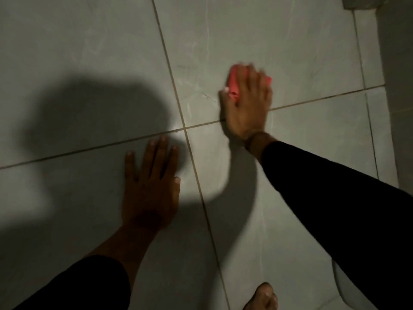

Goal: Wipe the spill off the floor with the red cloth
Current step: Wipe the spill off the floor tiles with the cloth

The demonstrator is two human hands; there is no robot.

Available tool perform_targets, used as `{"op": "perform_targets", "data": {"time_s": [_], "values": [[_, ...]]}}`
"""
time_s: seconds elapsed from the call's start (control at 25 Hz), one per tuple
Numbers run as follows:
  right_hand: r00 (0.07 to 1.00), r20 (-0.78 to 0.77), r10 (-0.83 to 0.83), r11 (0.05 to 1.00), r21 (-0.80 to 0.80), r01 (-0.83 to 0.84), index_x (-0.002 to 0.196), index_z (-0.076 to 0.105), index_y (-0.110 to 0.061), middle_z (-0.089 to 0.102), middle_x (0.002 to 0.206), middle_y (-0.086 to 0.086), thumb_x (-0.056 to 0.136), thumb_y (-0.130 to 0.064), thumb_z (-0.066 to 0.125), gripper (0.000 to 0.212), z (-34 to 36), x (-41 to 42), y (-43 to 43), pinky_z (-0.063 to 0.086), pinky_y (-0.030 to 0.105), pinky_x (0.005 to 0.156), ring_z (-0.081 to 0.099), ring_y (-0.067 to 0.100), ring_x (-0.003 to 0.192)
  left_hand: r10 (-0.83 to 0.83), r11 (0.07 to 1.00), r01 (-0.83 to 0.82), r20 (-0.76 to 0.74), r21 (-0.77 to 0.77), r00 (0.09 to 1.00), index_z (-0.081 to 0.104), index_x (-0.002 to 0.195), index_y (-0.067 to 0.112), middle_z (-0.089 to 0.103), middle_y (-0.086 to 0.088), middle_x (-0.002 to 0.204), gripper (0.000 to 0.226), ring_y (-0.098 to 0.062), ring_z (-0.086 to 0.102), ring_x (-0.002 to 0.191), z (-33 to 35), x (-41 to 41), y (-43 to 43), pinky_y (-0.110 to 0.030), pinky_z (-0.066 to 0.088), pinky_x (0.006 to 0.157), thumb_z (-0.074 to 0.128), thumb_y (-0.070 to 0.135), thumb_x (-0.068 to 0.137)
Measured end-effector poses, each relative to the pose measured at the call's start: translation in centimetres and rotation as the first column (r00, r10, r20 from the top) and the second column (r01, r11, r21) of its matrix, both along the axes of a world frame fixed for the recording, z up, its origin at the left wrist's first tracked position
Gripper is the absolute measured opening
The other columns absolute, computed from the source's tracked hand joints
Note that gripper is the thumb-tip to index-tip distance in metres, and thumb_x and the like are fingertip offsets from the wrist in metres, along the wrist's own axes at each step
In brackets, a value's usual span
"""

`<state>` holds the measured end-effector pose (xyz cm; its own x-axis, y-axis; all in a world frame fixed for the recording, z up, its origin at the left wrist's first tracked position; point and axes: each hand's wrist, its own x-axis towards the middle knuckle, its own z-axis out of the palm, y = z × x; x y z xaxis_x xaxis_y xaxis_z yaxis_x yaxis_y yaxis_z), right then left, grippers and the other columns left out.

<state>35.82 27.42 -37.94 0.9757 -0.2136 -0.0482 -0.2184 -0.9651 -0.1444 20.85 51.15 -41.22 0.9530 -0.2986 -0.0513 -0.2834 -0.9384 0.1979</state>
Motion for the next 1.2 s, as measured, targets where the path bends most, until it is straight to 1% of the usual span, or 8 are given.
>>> {"op": "perform_targets", "data": {"time_s": [0.2, 0.4, 0.48, 0.64, 0.76, 0.96, 1.08, 1.2], "values": [[0.813, -0.136, 0.567, 0.823, 0.057, -0.565, 0.169, 0.033, -0.021, 0.028, 0.179, 0.012, 0.107, -0.05, 0.039, 0.068, 0.1, -12.6, 2.6, 0.018, 0.062, 0.134, 0.017, 0.037, 0.168, 0.013, 1.0, -0.013, -0.006, -0.009, 1.0, 0.033, 0.167, 0.015, 0.026, -0.013, 0.177, 0.073, -0.035, 0.022, 0.165, 0.2, 0.0, 0.2, -0.068, 0.007, 0.13, 0.045, 0.036, 0.098], [0.98, -0.039, 0.193, 0.981, -0.016, -0.194, 0.168, 0.038, -0.021, 0.033, 0.177, 0.014, 0.106, -0.049, 0.043, 0.068, 0.2, -4.9, -2.6, 0.02, 0.062, 0.133, 0.024, 0.041, 0.166, -0.021, 1.0, 0.021, -0.004, 0.015, 1.0, 0.025, 0.169, 0.015, 0.02, -0.014, 0.178, 0.073, -0.036, 0.017, 0.166, 0.1, 0.1, 0.2, -0.071, 0.01, 0.128, 0.041, 0.037, 0.101], [0.969, 0.004, 0.248, 0.969, -0.005, -0.248, 0.168, 0.037, -0.021, 0.032, 0.177, 0.011, 0.105, -0.049, 0.045, 0.069, -0.7, -3.9, 1.7, 0.017, 0.06, 0.134, 0.021, 0.04, 0.166, -0.029, 0.999, 0.029, -0.011, 0.033, 1.0, 0.025, 0.169, 0.014, 0.019, -0.014, 0.179, 0.073, -0.035, 0.016, 0.166, 0.1, -0.1, 0.3, -0.071, 0.009, 0.128, 0.04, 0.036, 0.1], [0.877, -0.087, 0.472, 0.881, 0.072, -0.467, 0.17, 0.03, -0.024, 0.017, 0.182, 0.002, 0.109, -0.042, 0.041, 0.065, -1.1, -24.6, 6.7, 0.006, 0.06, 0.137, 0.006, 0.034, 0.17, -0.015, 1.0, 0.016, -0.021, 0.009, 1.0, 0.029, 0.167, 0.012, 0.021, -0.015, 0.178, 0.072, -0.036, 0.018, 0.166, 0.1, 0.1, 0.5, -0.071, 0.009, 0.128, 0.041, 0.035, 0.1], [0.864, -0.271, 0.424, 0.905, 0.104, -0.412, 0.163, 0.041, -0.03, 0.026, 0.176, -0.003, 0.106, -0.035, 0.046, 0.058, 1.3, -35.1, 1.1, 0.038, 0.069, 0.122, 0.022, 0.034, 0.165, -0.029, 0.999, 0.029, -0.015, 0.014, 0.999, 0.021, 0.169, 0.014, 0.017, -0.015, 0.179, 0.074, -0.037, 0.014, 0.166, 0.0, -0.1, 0.5, -0.071, 0.007, 0.129, 0.039, 0.035, 0.1], [0.983, -0.093, -0.158, 0.987, -0.028, 0.156, 0.167, 0.036, -0.012, 0.03, 0.176, 0.02, 0.104, -0.046, 0.045, 0.073, 0.1, -20.9, -0.7, 0.021, 0.068, 0.131, 0.022, 0.045, 0.164, -0.021, 1.0, 0.021, -0.025, 0.014, 0.999, 0.019, 0.17, 0.015, 0.013, -0.013, 0.18, 0.072, -0.035, 0.009, 0.167, -0.4, -0.1, 0.5, -0.071, 0.007, 0.129, 0.033, 0.038, 0.103], [0.995, -0.008, 0.104, 0.993, 0.065, -0.103, 0.168, 0.034, -0.015, 0.026, 0.179, 0.015, 0.105, -0.044, 0.045, 0.07, -1.9, -20.7, 7.5, 0.011, 0.063, 0.136, 0.013, 0.04, 0.169, -0.015, 1.0, 0.015, -0.024, -0.003, 1.0, 0.021, 0.169, 0.016, 0.014, -0.013, 0.18, 0.072, -0.034, 0.01, 0.167, -0.4, 0.0, 0.4, -0.069, 0.005, 0.129, 0.033, 0.039, 0.102], [0.925, -0.151, 0.348, 0.933, 0.154, -0.326, 0.17, 0.026, -0.034, 0.024, 0.178, -0.004, 0.107, -0.041, 0.05, 0.068, -0.5, -32.7, 7.4, 0.018, 0.064, 0.133, 0.012, 0.026, 0.17, -0.02, 1.0, 0.02, -0.025, -0.003, 0.999, 0.02, 0.17, 0.016, 0.013, -0.013, 0.18, 0.073, -0.035, 0.01, 0.167, -0.4, -0.1, 0.6, -0.07, 0.006, 0.129, 0.034, 0.038, 0.101]]}}
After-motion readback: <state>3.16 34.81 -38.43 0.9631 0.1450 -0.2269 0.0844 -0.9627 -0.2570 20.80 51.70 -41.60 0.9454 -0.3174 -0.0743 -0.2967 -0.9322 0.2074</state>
